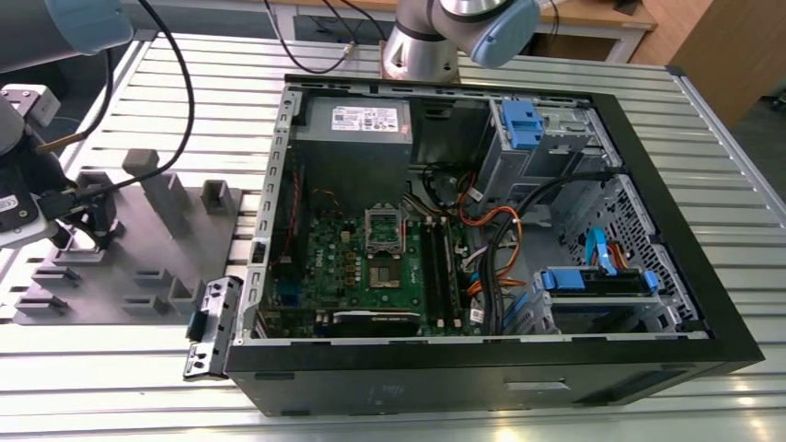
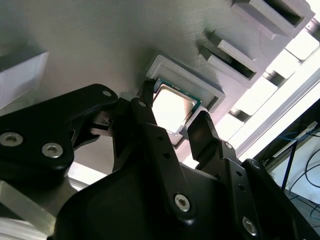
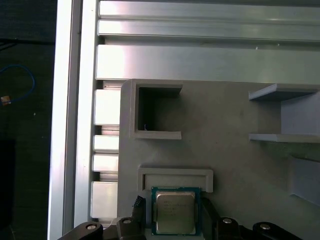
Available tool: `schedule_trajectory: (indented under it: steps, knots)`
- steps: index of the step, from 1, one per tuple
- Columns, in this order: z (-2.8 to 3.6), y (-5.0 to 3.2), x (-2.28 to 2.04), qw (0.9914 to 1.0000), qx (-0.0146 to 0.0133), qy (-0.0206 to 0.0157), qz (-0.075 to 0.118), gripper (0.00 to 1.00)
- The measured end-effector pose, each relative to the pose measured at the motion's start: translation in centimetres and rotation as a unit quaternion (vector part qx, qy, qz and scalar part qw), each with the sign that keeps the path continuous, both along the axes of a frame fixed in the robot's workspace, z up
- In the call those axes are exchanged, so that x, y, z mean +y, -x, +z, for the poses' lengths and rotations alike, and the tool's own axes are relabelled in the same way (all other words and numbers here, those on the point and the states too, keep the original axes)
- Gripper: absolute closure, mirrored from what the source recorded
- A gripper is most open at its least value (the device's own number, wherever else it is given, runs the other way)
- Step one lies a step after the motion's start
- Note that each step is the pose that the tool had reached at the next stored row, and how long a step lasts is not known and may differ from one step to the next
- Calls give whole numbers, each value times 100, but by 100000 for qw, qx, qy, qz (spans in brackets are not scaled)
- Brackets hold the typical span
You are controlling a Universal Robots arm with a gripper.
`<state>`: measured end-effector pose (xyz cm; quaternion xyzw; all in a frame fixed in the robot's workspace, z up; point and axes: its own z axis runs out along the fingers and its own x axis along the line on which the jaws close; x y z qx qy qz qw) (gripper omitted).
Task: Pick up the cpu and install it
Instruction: 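Pick up the cpu and move it towards the insertion slot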
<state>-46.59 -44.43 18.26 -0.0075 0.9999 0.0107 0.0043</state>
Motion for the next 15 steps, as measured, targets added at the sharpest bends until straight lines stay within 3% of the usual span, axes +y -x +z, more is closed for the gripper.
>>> schedule_trajectory:
  steps: [15]
  knots:
    - [-24, 0, 0, 100000, 1, 1, 0, 45]
